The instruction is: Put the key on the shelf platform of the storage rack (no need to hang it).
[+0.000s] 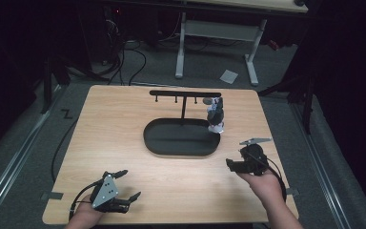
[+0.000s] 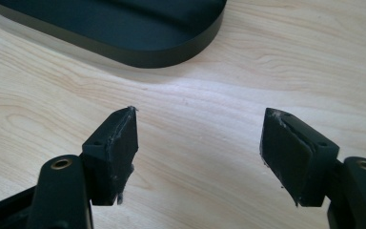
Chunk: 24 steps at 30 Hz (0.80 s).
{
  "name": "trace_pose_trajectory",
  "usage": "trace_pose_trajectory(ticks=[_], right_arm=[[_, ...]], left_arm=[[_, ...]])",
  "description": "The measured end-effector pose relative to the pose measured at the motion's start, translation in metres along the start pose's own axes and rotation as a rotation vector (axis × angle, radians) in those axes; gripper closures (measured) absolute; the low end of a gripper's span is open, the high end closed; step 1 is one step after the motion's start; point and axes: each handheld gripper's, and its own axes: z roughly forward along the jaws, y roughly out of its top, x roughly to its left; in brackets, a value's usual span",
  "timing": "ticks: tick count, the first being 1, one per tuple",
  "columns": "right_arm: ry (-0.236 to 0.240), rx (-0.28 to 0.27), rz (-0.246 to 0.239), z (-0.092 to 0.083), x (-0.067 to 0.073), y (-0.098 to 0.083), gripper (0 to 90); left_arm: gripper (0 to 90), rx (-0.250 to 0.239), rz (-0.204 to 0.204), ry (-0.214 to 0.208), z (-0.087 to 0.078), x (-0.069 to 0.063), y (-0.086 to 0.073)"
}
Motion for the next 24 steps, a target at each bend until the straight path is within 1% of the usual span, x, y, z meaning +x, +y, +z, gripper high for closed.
trace_pose_trajectory(ticks=[4,8,9,10,11,13,14,15,16,17,18,19,21,22,24], right_arm=[[0.015,-0.068,0.012,0.005,0.004,-0.025,29.1],[0.040,-0.112,0.021,0.012,0.010,-0.047,29.2],[0.040,-0.112,0.021,0.012,0.010,-0.047,29.2],[0.038,-0.134,0.017,0.017,0.014,-0.060,29.2],[0.039,-0.147,0.014,0.019,0.016,-0.065,29.2],[0.031,-0.182,0.002,0.022,0.019,-0.075,29.0],[0.033,-0.208,-0.004,0.023,0.021,-0.080,29.0],[0.033,-0.208,-0.004,0.023,0.021,-0.080,29.0],[0.030,-0.268,-0.015,0.026,0.025,-0.090,28.9],[0.030,-0.289,-0.020,0.027,0.026,-0.094,29.0],[0.030,-0.289,-0.020,0.027,0.026,-0.094,29.0],[0.031,-0.318,-0.049,0.027,0.028,-0.097,28.5],[0.025,-0.343,-0.073,0.026,0.030,-0.098,27.5],[0.021,-0.358,-0.073,0.026,0.031,-0.099,27.4],[0.019,-0.354,-0.068,0.029,0.033,-0.101,27.2]], left_arm=[[15.1,-0.001,-0.003,0.002,0.000,0.000,0.000],[15.0,0.000,-0.011,0.002,0.000,0.001,0.000],[15.0,0.000,-0.011,0.002,0.000,0.001,0.000],[15.0,0.000,-0.013,0.002,0.001,0.001,0.000],[15.1,0.001,-0.013,0.002,0.001,0.001,0.000],[15.0,0.002,-0.014,0.002,0.001,0.001,0.000],[15.0,0.003,-0.016,0.003,0.001,0.002,0.000],[15.1,0.003,-0.016,0.003,0.001,0.002,0.000],[15.1,0.004,-0.019,0.005,0.001,0.002,0.000],[15.0,0.003,-0.020,0.007,0.001,0.002,0.000],[15.1,0.003,-0.020,0.007,0.001,0.002,0.000],[15.1,0.003,-0.020,0.008,0.001,0.002,0.000],[15.0,0.005,-0.014,0.005,0.001,0.002,0.000],[15.0,0.004,-0.011,0.004,0.001,0.001,0.000],[15.1,0.004,-0.008,0.003,0.001,0.001,0.000]])
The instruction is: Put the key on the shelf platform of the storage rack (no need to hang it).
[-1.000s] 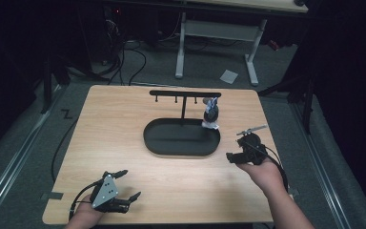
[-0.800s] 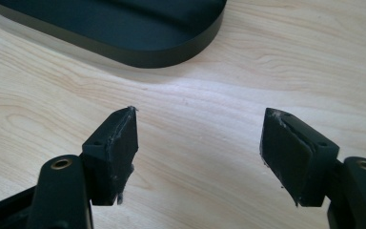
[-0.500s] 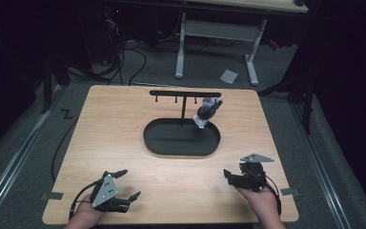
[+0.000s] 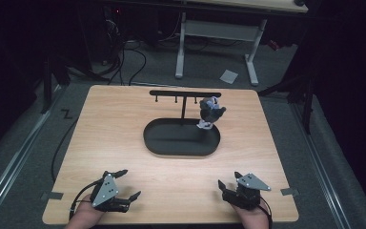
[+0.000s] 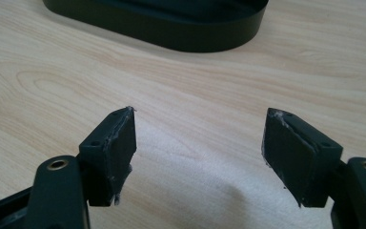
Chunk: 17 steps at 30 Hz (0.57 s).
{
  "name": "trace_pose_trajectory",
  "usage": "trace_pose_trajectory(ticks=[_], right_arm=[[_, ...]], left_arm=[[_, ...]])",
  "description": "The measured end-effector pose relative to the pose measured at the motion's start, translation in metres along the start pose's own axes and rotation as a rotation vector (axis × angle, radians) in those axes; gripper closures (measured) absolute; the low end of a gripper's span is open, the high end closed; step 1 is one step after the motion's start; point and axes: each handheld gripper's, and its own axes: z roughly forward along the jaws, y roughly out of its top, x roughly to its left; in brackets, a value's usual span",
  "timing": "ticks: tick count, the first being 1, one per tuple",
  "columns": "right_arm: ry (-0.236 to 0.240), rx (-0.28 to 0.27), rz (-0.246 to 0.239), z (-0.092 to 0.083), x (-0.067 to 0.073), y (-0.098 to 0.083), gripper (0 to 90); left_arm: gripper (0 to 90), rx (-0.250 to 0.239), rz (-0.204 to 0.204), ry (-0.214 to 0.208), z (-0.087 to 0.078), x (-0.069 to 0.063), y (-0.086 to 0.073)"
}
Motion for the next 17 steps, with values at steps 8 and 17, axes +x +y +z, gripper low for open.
trace_pose_trajectory(ticks=[8,17], right_arm=[[0.008,0.023,-0.024,0.0073,0.0052,-0.0015,26.9],[0.009,0.024,-0.022,0.0073,0.0049,-0.0027,27.0]], left_arm=[[15.1,-0.003,-0.004,-0.005,-0.0002,0.0005,-0.0001],[15.0,-0.002,-0.002,-0.006,0.0000,0.0005,0.0000]])
